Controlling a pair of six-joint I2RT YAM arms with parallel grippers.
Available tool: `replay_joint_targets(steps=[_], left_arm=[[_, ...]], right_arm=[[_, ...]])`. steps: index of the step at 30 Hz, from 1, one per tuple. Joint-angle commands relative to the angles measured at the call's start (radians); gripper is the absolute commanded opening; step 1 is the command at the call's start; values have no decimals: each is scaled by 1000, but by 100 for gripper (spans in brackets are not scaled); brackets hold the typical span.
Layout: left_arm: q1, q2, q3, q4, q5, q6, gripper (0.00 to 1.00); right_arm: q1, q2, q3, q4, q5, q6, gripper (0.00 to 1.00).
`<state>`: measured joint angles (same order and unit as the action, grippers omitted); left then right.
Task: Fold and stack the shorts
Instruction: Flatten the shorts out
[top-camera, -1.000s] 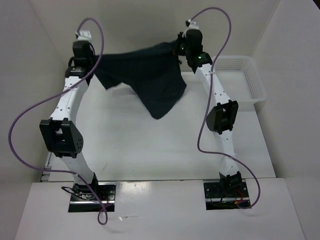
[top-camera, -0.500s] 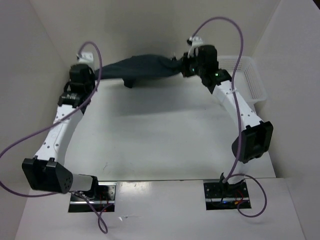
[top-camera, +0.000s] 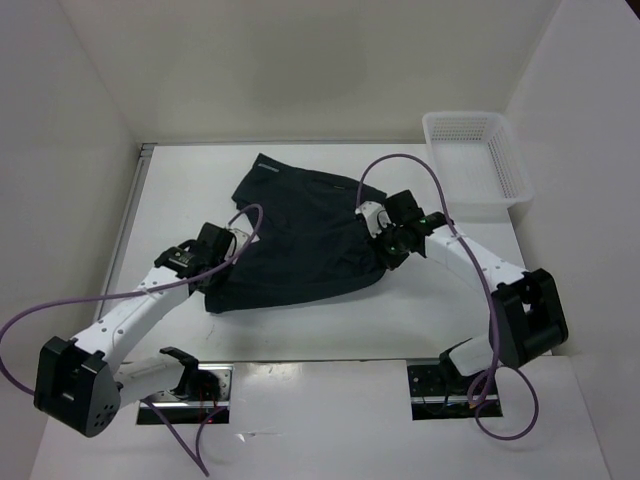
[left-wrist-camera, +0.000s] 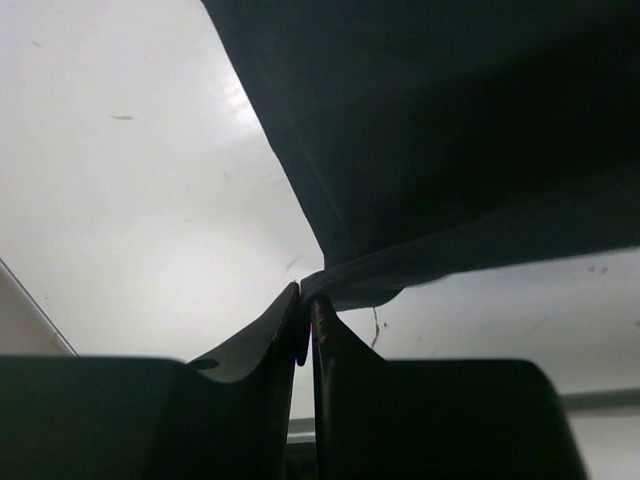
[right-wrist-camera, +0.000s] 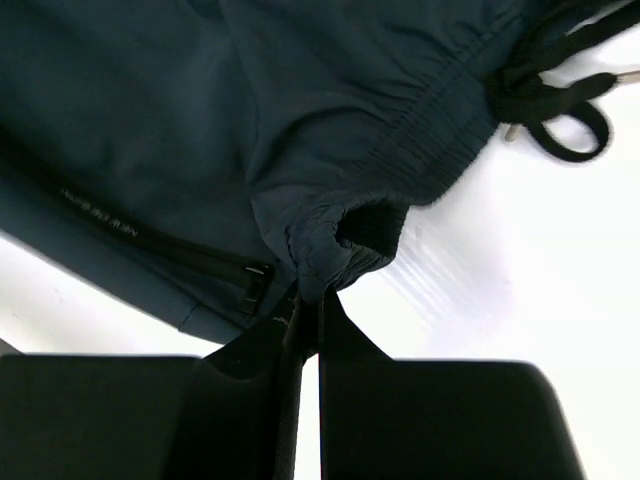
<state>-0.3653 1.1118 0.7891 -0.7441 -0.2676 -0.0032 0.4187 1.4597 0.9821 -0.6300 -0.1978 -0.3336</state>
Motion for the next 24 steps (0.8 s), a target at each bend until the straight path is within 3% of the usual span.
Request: replay_joint_targets(steps=[1,4,6,10,12,13,14,18,22,24], left_arm=[[-23,-6,-30,-58,14,3,16],[-34,-6,-30,-99,33,3,22],[-34,-6,-8,-168,85,3,33],[-34,-15,84,-346,241,3,41],[-34,-29,134,-391,336,3,47],[-34,-42,143,-403,355,3,50],[-34,-43,144,-381,355,3,53],[-34,12,76,-100,129,3,55],[112,188,136,70,171,3,54],[100,201,148,81,200,3,55]], right_arm=[[8,-70,-23,-39,32,-102,7],[19,-84,-46,-85,44,-142,7],[46,-107,-59,-108,58,-191,7],[114,-153,-102,-223,83,-286,11],[135,-164,-102,-246,106,-304,24],[150,-173,-102,-272,119,-347,50],[164,-173,-102,-296,147,-338,62],[164,-237,-65,-421,198,-376,69],[144,-427,-45,-461,251,-469,76],[144,-498,-45,-397,274,-469,74]])
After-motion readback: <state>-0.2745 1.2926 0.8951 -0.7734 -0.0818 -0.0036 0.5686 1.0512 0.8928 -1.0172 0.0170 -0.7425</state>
